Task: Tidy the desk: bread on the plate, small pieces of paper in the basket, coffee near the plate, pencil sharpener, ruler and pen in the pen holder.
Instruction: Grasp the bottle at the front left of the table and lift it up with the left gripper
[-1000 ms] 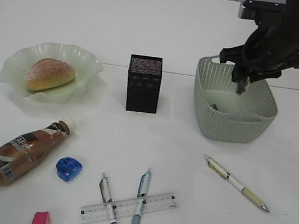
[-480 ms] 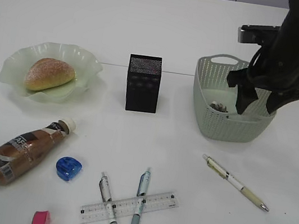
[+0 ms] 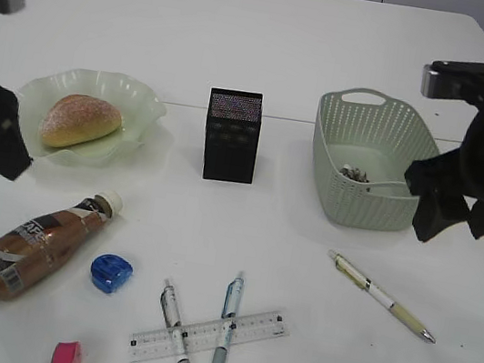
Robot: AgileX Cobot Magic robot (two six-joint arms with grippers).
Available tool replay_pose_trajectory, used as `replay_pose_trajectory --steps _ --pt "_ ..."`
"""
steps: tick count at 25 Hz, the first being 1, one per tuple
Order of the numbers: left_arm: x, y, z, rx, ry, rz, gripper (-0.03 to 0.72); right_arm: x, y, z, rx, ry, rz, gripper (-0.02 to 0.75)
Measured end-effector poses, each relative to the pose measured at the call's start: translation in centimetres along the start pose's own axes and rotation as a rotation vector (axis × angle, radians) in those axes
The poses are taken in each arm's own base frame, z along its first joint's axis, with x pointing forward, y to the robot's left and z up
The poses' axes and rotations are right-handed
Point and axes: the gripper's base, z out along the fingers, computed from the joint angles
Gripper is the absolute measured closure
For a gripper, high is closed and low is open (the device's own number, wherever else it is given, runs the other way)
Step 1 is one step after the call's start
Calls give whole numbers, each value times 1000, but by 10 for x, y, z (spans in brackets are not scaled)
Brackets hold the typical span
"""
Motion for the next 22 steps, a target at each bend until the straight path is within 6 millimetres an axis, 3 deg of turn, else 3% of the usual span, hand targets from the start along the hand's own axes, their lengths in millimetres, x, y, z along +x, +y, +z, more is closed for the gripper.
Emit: replay_pose_trajectory --steps 4,10,15,22 --pt "-4 -8 34 5 105 88 190 29 10 -3 -7 26 -43 279" --pt "-6 4 74 -60 228 141 136 57 15 -3 -14 55 -70 279" --pt "-9 7 93 -64 234 143 128 63 15 -4 -13 65 -70 279" --pt "-18 9 102 -78 142 147 128 63 15 -4 -17 69 -68 279"
